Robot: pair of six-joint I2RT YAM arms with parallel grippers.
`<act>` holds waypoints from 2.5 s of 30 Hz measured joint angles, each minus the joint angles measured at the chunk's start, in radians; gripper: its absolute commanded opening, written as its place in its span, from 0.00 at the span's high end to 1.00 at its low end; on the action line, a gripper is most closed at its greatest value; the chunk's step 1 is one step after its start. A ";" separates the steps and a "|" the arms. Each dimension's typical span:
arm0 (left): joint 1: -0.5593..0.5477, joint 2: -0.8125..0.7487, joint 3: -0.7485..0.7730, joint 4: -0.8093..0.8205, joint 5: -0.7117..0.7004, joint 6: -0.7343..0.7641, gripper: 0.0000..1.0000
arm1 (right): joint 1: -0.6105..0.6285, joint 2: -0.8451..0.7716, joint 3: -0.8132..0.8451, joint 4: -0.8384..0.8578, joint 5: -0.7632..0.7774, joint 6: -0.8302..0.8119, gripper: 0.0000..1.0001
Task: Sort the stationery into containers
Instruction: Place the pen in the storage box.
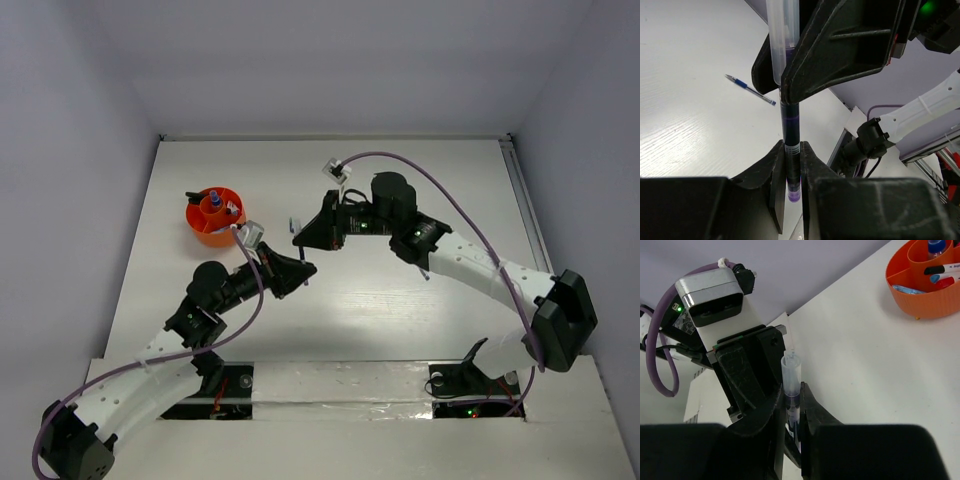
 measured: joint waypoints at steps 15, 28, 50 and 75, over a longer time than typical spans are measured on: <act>0.000 -0.176 0.198 -0.417 -0.216 0.051 0.01 | 0.000 0.153 0.127 0.117 0.124 0.014 1.00; 0.000 -0.375 0.478 -0.720 -0.531 0.167 0.01 | 0.042 0.564 0.447 0.269 0.175 0.048 1.00; 0.000 -0.362 0.424 -0.704 -0.809 0.360 0.01 | 0.187 1.150 1.180 0.197 0.555 -0.215 1.00; 0.005 -0.362 0.406 -0.695 -0.808 0.365 0.01 | 0.242 1.079 0.920 0.259 0.637 -0.449 1.00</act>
